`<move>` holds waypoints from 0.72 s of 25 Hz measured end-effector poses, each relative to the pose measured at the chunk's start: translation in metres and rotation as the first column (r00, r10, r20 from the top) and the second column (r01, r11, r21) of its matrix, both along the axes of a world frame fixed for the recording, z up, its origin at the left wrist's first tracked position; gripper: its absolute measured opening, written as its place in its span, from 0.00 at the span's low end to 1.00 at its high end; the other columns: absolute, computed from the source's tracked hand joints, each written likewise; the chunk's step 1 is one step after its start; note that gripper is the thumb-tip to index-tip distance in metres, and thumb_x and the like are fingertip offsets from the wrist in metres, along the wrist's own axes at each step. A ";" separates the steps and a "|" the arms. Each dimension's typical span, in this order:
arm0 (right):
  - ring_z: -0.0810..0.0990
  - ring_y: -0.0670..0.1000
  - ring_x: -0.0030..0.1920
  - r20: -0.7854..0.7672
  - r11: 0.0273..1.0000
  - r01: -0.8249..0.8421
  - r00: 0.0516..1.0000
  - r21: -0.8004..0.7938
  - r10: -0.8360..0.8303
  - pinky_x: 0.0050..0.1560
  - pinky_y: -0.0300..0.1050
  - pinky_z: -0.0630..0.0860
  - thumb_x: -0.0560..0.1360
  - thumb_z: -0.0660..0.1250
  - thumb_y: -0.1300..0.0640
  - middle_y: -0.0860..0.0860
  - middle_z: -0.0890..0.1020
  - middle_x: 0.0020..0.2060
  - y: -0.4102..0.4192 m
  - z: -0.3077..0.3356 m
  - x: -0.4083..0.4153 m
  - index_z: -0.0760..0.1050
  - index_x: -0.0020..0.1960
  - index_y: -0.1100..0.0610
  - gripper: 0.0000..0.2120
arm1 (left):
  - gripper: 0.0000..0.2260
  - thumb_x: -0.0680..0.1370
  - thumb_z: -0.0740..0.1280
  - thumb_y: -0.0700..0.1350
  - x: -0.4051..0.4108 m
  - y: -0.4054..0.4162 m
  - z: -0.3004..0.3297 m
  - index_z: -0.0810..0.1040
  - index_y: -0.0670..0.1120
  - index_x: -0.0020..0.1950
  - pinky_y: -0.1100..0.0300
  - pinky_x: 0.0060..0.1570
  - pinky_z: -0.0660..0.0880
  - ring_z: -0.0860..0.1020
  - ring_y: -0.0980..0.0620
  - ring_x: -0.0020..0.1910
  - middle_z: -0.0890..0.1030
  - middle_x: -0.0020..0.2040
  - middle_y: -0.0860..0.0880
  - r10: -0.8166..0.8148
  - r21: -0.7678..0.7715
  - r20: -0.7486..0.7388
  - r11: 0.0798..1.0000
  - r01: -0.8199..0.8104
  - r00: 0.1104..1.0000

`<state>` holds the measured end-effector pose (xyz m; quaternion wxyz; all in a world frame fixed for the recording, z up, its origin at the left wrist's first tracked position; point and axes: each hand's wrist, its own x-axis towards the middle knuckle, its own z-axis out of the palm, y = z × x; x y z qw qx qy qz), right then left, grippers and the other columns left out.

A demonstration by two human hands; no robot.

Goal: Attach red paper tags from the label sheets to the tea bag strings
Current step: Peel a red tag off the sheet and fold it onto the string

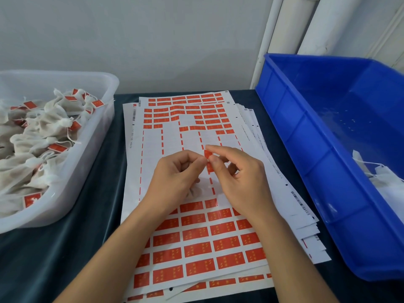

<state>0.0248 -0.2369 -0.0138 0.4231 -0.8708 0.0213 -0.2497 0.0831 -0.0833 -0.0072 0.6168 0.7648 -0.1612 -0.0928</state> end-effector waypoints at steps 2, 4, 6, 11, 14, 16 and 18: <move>0.79 0.35 0.56 -0.026 0.999 -0.013 1.000 0.042 0.015 0.47 0.22 0.74 0.82 0.62 0.40 0.31 0.78 0.59 0.001 0.000 0.000 0.75 0.70 0.38 0.17 | 0.09 0.83 0.68 0.49 0.000 0.001 0.000 0.85 0.50 0.46 0.61 0.37 0.81 0.80 0.55 0.31 0.81 0.32 0.54 0.013 -0.015 -0.015 1.000 -0.013 1.000; 0.79 0.37 0.56 -0.037 0.990 -0.005 0.999 0.141 0.010 0.46 0.25 0.76 0.83 0.61 0.42 0.32 0.80 0.56 0.000 0.002 0.000 0.72 0.71 0.37 0.17 | 0.09 0.82 0.68 0.50 0.000 0.000 0.000 0.84 0.50 0.46 0.59 0.37 0.82 0.80 0.54 0.32 0.81 0.32 0.54 0.016 -0.022 -0.026 1.000 -0.017 1.000; 0.80 0.40 0.54 -0.053 0.966 0.005 0.999 0.257 0.009 0.49 0.33 0.78 0.84 0.60 0.45 0.35 0.81 0.54 -0.005 0.003 0.001 0.73 0.69 0.36 0.15 | 0.08 0.82 0.68 0.50 -0.001 0.000 0.001 0.84 0.50 0.46 0.55 0.39 0.83 0.80 0.54 0.32 0.81 0.32 0.54 0.027 -0.026 -0.044 0.999 -0.028 0.999; 0.79 0.39 0.56 -0.155 0.952 -0.093 0.977 0.293 0.143 0.52 0.37 0.80 0.78 0.63 0.45 0.31 0.78 0.59 -0.004 0.004 0.002 0.77 0.60 0.37 0.12 | 0.09 0.83 0.68 0.47 -0.001 0.000 0.002 0.84 0.48 0.46 0.54 0.40 0.83 0.78 0.53 0.31 0.80 0.32 0.51 0.023 -0.064 -0.083 0.998 -0.028 0.996; 0.79 0.37 0.54 -0.186 0.967 -0.109 0.970 0.229 0.154 0.46 0.30 0.76 0.80 0.65 0.43 0.32 0.81 0.52 -0.004 0.002 0.002 0.79 0.56 0.40 0.07 | 0.09 0.83 0.68 0.47 0.000 0.002 0.001 0.84 0.47 0.45 0.56 0.40 0.81 0.78 0.54 0.31 0.79 0.32 0.50 0.009 -0.097 -0.087 0.995 -0.017 0.996; 0.81 0.39 0.52 -0.182 0.972 -0.098 0.973 0.214 0.138 0.47 0.32 0.76 0.82 0.67 0.46 0.35 0.83 0.48 -0.006 0.001 0.002 0.80 0.52 0.43 0.04 | 0.09 0.82 0.69 0.46 0.000 0.002 0.001 0.84 0.47 0.45 0.58 0.39 0.80 0.78 0.55 0.31 0.80 0.32 0.50 0.004 -0.107 -0.070 0.994 -0.011 0.998; 0.81 0.40 0.51 -0.166 0.976 -0.083 0.979 0.200 0.117 0.47 0.31 0.77 0.82 0.67 0.47 0.35 0.83 0.46 -0.007 0.002 0.002 0.80 0.52 0.43 0.04 | 0.08 0.82 0.69 0.46 0.000 0.002 0.001 0.85 0.48 0.44 0.58 0.37 0.80 0.79 0.54 0.31 0.82 0.34 0.50 0.005 -0.106 -0.062 0.994 -0.012 0.998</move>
